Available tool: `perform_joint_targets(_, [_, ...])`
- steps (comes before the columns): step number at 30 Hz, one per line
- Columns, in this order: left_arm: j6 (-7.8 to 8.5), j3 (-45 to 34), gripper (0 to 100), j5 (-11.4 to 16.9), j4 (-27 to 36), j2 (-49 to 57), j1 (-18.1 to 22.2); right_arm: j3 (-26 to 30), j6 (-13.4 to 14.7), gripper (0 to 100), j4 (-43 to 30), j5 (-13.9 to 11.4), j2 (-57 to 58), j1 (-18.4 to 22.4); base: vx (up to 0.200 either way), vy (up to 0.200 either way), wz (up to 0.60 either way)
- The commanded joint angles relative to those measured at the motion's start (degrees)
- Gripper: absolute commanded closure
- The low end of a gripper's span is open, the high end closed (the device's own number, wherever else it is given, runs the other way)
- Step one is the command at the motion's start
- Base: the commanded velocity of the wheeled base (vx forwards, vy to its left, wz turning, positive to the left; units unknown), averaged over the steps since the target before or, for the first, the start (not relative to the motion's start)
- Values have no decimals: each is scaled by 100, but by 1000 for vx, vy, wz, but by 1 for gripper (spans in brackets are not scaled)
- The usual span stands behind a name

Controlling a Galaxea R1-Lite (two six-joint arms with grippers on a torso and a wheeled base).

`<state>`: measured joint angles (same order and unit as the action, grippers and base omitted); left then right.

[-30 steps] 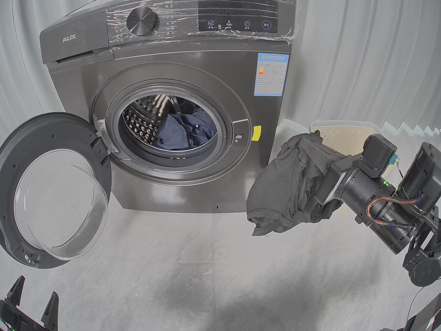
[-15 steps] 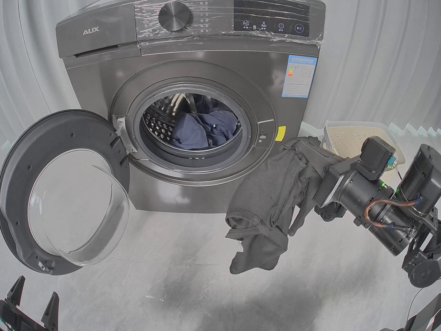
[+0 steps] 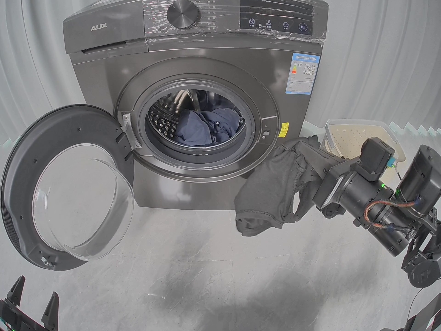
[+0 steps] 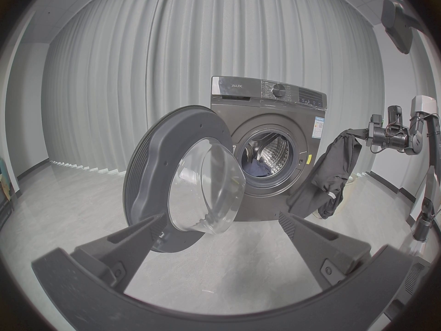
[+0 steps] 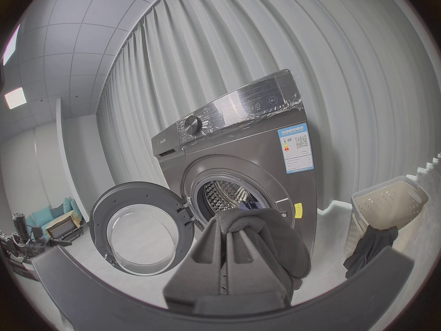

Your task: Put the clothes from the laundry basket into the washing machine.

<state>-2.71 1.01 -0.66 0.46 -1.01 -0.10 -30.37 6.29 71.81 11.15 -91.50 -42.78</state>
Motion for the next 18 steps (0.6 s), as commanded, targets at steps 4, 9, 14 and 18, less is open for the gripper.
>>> perform_joint_targets(4, [-2,-84,0,-4,-2,92,10,13,21,100,8,1,-87,-3,0,200,0])
perform_joint_targets(9, [7,-84,0,-4,-2,92,1,31,21,100,8,1,-316,-11,0,200,0])
perform_joint_targets(14, [25,-84,0,-31,-2,92,1,31,-31,100,8,1,-518,-82,0,160,0])
perform_joint_targets(18, [77,-92,0,-22,-20,92,10,-127,-58,100,-1,1,-614,-99,0,0,0])
